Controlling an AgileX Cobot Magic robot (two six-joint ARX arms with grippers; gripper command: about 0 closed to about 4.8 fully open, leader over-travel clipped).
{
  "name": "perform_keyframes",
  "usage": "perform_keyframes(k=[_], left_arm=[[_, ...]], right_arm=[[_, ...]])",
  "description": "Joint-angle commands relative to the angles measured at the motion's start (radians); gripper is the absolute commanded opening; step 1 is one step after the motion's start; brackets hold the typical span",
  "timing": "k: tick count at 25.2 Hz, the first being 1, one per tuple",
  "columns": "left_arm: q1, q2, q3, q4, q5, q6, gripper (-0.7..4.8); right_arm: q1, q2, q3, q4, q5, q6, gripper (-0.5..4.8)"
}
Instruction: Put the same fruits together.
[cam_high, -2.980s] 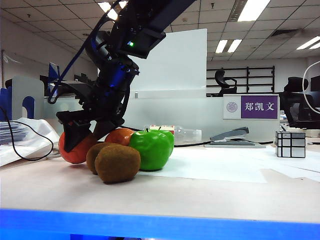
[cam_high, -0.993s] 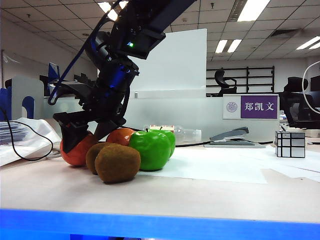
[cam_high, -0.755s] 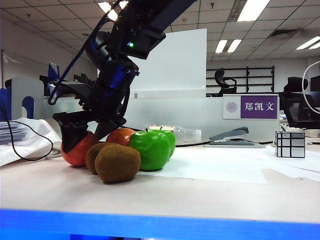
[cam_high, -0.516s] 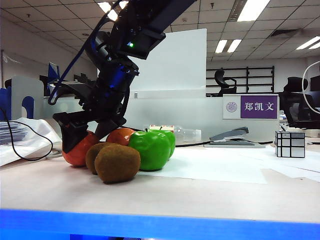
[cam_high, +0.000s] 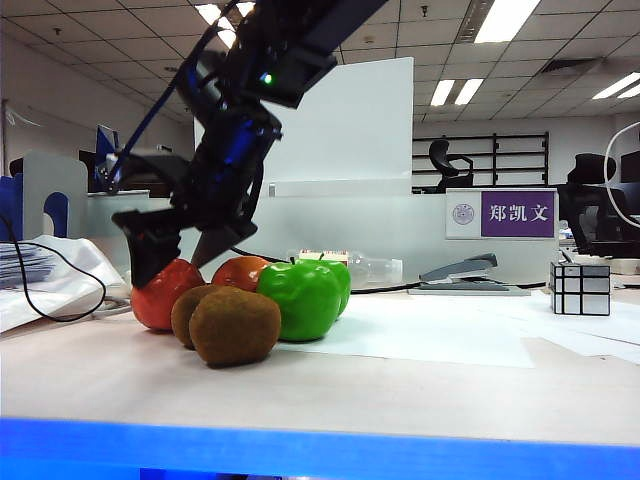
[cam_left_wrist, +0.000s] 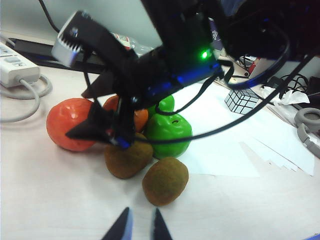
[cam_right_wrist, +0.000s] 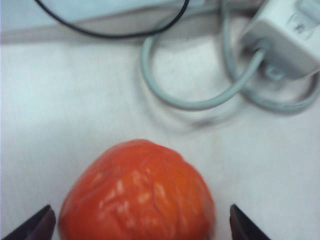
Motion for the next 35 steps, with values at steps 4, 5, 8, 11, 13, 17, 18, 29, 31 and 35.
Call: perform_keyframes(k=[4, 5, 8, 11, 13, 17, 18, 29, 31, 35], left_arm=[[0.0, 0.001, 0.005, 0.014, 0.0, 0.003, 0.62], [0.0, 0.001, 0.005, 0.014, 0.0, 0.003, 0.62], [0.0, 0.001, 0.005, 0.013, -0.001, 0.004, 0.62], [0.0, 0.001, 0.005, 0.014, -0.002, 0.004, 0.62], [0.0, 0.001, 0.005, 0.014, -0.002, 0.004, 0.62], [0.0, 0.001, 0.005, 0.015, -0.002, 0.004, 0.62], [0.0, 0.001, 0.005, 0.017, -0.002, 0.004, 0.62], [0.0, 0.0, 0.005, 0.031, -0.002, 0.003, 0.62], [0.0, 0.0, 0.005, 0.032, 0.0, 0.002, 0.61], [0.0, 0.0, 0.011, 0.029, 0.001, -0.004, 0.57]], right_arm=[[-0.005, -0.041, 0.006, 0.026, 0.0, 0.004, 4.79], [-0.005, -0.043, 0.006, 0.026, 0.0, 0.004, 4.79], [-0.004, -0.06, 0.006, 0.025, 0.0, 0.004, 4.79], [-0.004, -0.082, 0.006, 0.016, 0.007, 0.004, 4.79], [-0.005, -0.105, 0.006, -0.008, 0.016, 0.003, 4.79], [-0.013, -0.176, 0.006, -0.107, 0.039, -0.045, 4.79], [-0.019, -0.203, 0.006, -0.141, 0.042, -0.048, 4.79], [-0.093, -0.467, 0.005, -0.505, 0.041, -0.059, 1.41], [-0.096, -0.507, 0.005, -0.555, 0.043, -0.059, 0.29], [-0.105, -0.578, 0.005, -0.632, 0.043, -0.052, -0.08]])
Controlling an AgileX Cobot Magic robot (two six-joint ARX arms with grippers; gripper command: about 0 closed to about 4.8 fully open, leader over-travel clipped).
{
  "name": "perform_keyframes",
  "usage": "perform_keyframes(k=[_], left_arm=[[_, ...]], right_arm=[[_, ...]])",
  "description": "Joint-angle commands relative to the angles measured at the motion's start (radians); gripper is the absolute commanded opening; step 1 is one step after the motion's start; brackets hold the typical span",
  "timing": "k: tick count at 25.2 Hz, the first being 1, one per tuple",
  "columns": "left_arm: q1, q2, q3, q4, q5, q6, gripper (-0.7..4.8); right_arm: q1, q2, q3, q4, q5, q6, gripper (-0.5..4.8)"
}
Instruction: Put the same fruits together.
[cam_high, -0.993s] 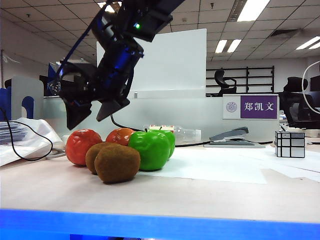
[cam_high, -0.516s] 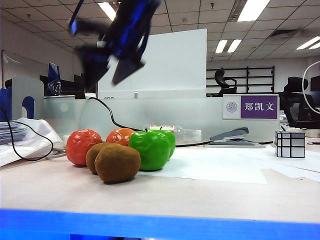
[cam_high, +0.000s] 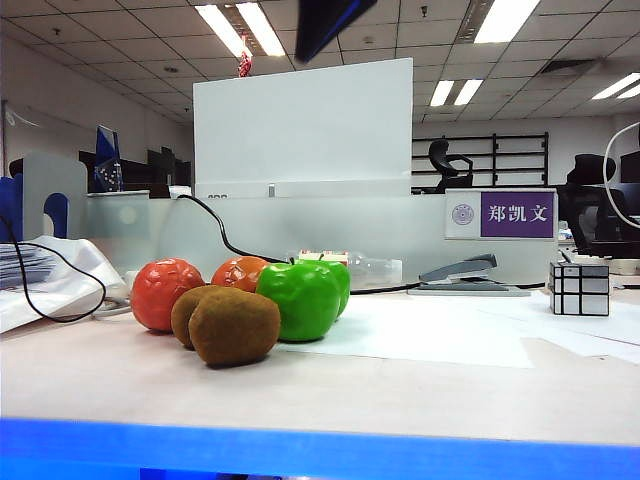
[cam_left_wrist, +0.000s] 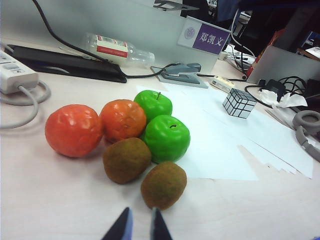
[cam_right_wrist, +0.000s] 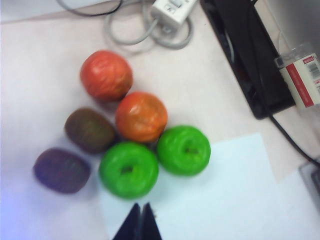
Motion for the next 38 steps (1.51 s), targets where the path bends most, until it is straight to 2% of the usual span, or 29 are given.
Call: perform_keyframes(k=[1, 5, 9, 19, 25, 29, 34, 38], left_arm=[[0.0, 0.0, 0.016, 0.009, 0.002, -0.003, 0.55], [0.0, 0.0, 0.038, 0.008, 0.025, -0.003, -0.06], [0.0, -0.001, 0.056, 0.009, 0.025, -0.003, -0.06], [0.0, -0.011, 0.097, 0.014, 0.024, -0.006, -0.06], [0.0, -0.071, 0.115, 0.06, 0.006, -0.002, -0.06], [0.0, -0.113, 0.115, 0.095, -0.003, -0.003, -0.06], [0.0, -0.121, 0.116, 0.119, -0.002, -0.006, -0.06], [0.0, -0.121, 0.116, 0.124, -0.001, -0.007, -0.06]], right_arm=[[-0.001, -0.055, 0.002, -0.065, -0.002, 0.014, -0.08], [0.003, -0.133, 0.002, -0.105, -0.03, 0.031, -0.08], [0.003, -0.229, 0.002, -0.103, -0.064, 0.06, -0.08], [0.003, -0.558, 0.002, -0.047, -0.064, 0.124, -0.09], [0.003, -0.745, -0.035, -0.037, -0.06, 0.17, -0.09], [0.002, -0.901, -0.157, 0.02, -0.037, 0.219, -0.08], [0.002, -1.163, -0.418, 0.155, 0.021, 0.306, -0.08], [0.002, -1.386, -0.652, 0.273, 0.025, 0.372, -0.08]])
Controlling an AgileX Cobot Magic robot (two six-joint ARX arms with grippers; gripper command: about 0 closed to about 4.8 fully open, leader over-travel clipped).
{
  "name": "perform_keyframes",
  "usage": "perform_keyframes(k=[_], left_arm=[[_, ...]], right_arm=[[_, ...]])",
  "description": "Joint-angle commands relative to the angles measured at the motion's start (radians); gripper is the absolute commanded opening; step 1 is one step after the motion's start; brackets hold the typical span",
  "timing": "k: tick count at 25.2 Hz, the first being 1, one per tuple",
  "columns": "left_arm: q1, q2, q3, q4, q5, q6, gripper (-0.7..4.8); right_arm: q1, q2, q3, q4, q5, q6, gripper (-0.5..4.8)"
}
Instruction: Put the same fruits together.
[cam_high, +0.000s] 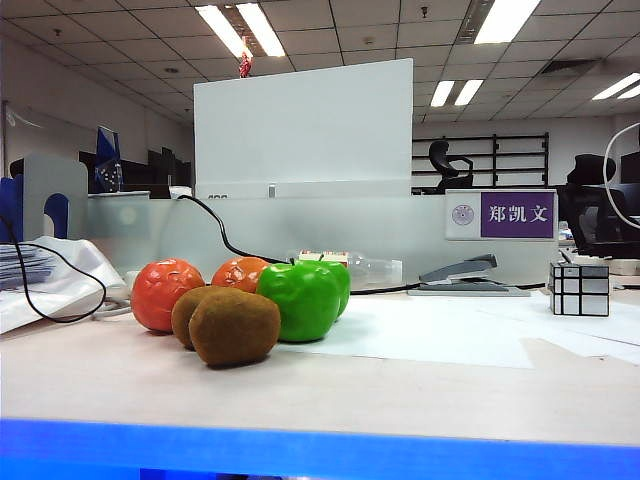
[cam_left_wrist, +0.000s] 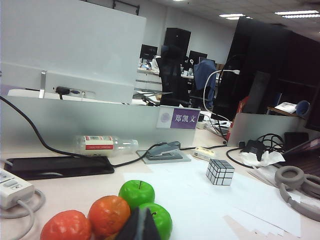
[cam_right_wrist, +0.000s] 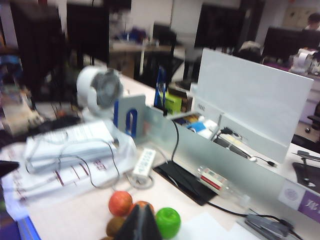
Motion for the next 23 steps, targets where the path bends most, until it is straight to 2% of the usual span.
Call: perform_keyframes(k=[1, 7, 11, 14, 16, 23], left_arm=[[0.0, -0.002, 0.004, 0.019, -0.002, -0.003, -0.06], [0.0, -0.002, 0.004, 0.025, -0.003, -0.003, -0.06], [0.0, -0.002, 0.004, 0.025, -0.003, -0.003, -0.06], [0.0, -0.002, 0.004, 0.024, -0.002, -0.003, -0.06], [0.0, -0.002, 0.004, 0.023, -0.002, -0.003, -0.05], [0.0, -0.002, 0.003, 0.017, 0.0, -0.003, -0.05]], right_arm=[[0.0, -0.152, -0.166, 0.126, 0.007, 0.076, -0.08], [0.0, -0.394, -0.463, 0.299, 0.007, 0.172, -0.08], [0.0, -0.458, -0.615, 0.325, 0.035, 0.172, -0.08], [0.001, -0.473, -0.775, 0.364, 0.01, 0.176, -0.08], [0.001, -0.473, -0.921, 0.473, -0.022, 0.183, -0.08], [0.001, -0.473, -1.225, 0.869, -0.019, 0.209, -0.08]])
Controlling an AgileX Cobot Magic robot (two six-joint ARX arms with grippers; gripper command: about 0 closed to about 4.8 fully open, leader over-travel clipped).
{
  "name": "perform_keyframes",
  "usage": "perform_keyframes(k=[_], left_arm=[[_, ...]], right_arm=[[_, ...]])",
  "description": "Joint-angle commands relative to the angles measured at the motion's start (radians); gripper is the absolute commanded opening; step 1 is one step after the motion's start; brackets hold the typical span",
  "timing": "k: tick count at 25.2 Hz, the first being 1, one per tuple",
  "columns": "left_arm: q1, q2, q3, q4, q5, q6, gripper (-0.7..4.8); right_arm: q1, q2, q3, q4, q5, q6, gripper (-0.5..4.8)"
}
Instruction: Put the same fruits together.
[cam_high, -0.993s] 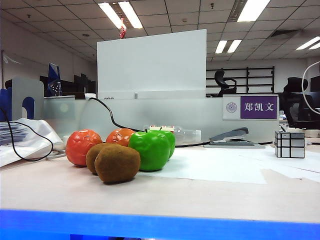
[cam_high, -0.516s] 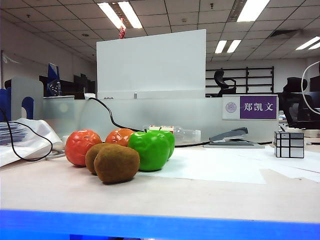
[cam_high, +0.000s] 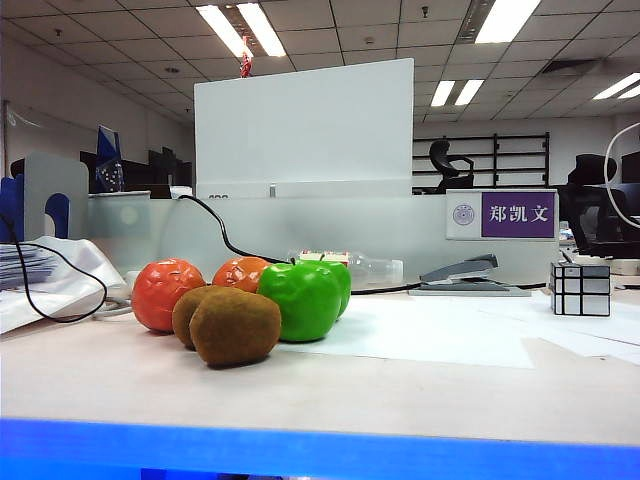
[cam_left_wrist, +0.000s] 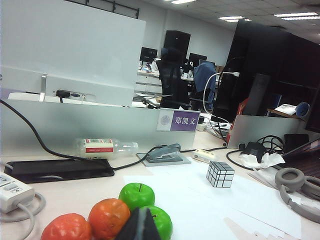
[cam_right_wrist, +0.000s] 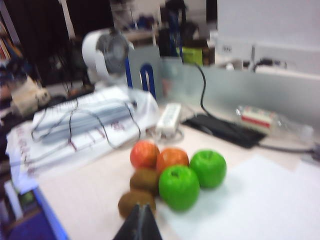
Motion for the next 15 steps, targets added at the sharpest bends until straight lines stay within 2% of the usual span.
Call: perform_keyframes(k=[1, 9, 12, 14, 15], left_arm=[[0.0, -0.002, 0.003, 0.002, 0.001, -0.002, -0.05], [0.0, -0.002, 0.003, -0.053, 0.0, 0.002, -0.05], [0.0, -0.002, 0.003, -0.061, 0.001, 0.002, -0.05], [0.0, -0.002, 0.003, -0.066, 0.0, 0.002, -0.05], [0.0, -0.002, 0.003, -0.072, 0.0, 0.002, -0.05]], right_arm=[[0.0, -0.002, -0.125, 0.254, 0.002, 0.012, -0.08], [0.0, -0.001, -0.378, 0.55, 0.029, 0.034, -0.07], [-0.001, -0.002, -0.417, 0.583, 0.034, 0.034, -0.07], [-0.001, -0.001, -0.423, 0.573, 0.076, 0.034, -0.07], [-0.002, -0.001, -0.423, 0.56, 0.135, 0.032, -0.07]])
